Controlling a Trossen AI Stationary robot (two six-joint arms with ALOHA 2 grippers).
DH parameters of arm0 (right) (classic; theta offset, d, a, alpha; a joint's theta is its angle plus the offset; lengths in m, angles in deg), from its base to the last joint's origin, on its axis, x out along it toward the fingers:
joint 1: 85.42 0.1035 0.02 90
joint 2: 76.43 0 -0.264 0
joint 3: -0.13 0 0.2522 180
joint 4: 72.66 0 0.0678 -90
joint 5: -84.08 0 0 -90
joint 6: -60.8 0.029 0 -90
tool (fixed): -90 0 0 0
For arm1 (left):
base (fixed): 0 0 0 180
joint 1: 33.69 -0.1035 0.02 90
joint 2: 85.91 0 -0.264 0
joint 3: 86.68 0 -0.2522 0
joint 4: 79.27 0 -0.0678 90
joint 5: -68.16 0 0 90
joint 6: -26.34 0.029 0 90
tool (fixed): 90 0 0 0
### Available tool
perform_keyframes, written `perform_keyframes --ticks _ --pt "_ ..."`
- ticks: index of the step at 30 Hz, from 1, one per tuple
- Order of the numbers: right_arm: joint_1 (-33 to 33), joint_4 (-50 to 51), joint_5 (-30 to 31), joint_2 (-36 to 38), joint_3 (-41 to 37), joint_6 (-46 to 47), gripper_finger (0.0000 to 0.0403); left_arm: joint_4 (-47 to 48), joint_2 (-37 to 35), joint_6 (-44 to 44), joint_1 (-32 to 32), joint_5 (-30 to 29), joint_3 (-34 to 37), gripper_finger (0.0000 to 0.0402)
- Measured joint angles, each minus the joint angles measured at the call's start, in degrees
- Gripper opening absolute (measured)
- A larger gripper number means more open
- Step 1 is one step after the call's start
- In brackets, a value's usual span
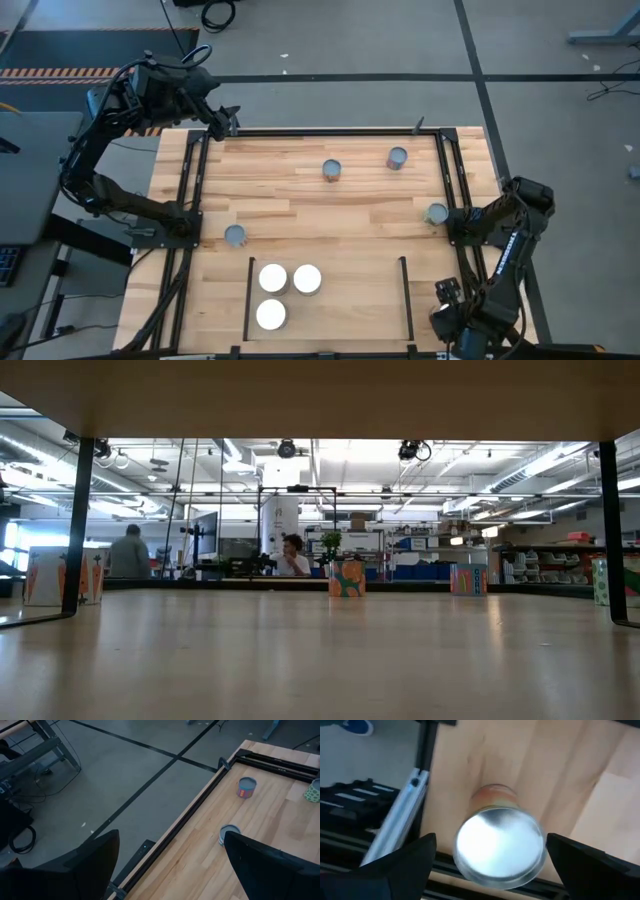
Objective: Pick and place cans onto a shelf
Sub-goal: Put the large canned corn on the shelf aligned with the other canned corn
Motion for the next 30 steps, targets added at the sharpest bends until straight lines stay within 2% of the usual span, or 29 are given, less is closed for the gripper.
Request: perform_keyframes --ticks 8,13,16,20,22,26,28,30 --pt "0.57 -1.98 -3.11 -0.19 -5.14 -0.45 0.0387 -0.01 -0.02 -0.01 -0.01 -0.01 0.00 0.0364" --pt "1.38 -3.64 -0.95 -0.16 -6.50 -0.91 0.0381 0.01 -0.02 -0.01 0.00 0.01 0.00 0.0364" --pt "1.54 -6.30 -0.08 -0.16 -8.05 -0.73 0.0367 -0.01 -0.02 -0.01 -0.02 0.01 0.00 0.0364" --pt "1.56 -6.43 -0.74 0.35 -8.49 1.49 0.0324 -0.01 -0.02 -0.01 -0.01 0.01 0.00 0.0364" --pt "1.54 -5.75 -2.64 1.72 -7.00 2.68 0.0307 -0.01 -0.02 -0.01 0.00 0.01 0.00 0.0364" --pt "1.28 -2.35 -9.09 5.42 0.33 5.52 0.0307 -0.01 -0.02 -0.01 0.00 0.01 0.00 0.0364" --pt "0.36 -1.27 -9.95 7.01 5.59 7.22 0.0307 -0.01 -0.01 -0.01 -0.02 0.01 0.00 0.0364" --pt "-0.98 -1.18 -8.24 8.34 11.07 8.07 0.0307 0.00 -0.02 -0.01 0.00 0.01 0.00 0.0364"
